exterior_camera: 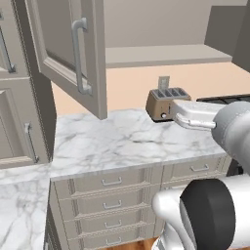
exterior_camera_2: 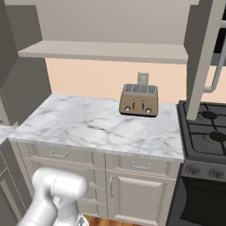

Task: Open the cabinet. Pick the dish brush and place it next to the sink. Then close the cabinet.

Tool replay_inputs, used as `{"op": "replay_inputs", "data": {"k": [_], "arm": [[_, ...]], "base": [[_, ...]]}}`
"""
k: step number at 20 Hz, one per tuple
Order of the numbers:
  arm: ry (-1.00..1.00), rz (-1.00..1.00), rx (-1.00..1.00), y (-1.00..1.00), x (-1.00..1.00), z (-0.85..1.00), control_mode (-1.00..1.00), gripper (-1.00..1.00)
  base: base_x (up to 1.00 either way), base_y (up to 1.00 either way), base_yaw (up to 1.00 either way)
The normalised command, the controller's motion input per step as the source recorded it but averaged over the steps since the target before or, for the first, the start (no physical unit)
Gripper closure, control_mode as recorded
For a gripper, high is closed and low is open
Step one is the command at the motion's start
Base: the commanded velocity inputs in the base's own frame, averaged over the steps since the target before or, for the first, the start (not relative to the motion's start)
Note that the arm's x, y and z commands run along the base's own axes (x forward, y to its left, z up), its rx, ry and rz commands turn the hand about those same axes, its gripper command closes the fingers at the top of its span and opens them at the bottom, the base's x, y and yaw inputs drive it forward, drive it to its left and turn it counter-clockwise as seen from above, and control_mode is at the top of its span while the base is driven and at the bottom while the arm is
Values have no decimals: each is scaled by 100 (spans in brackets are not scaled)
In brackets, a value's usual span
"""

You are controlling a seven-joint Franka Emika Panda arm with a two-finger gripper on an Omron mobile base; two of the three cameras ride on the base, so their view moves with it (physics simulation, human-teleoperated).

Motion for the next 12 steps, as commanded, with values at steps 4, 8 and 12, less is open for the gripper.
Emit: {"op": "replay_inputs", "data": {"k": [4,8,12], "arm": [[-12,-1,0,23,-27,25,-100,-100],[-12,-5,0,42,-10,24,-100,-100],[-3,-6,0,50,-9,14,-100,-100]], "base": [[0,0,0],[0,0,0],[0,0,0]]}}
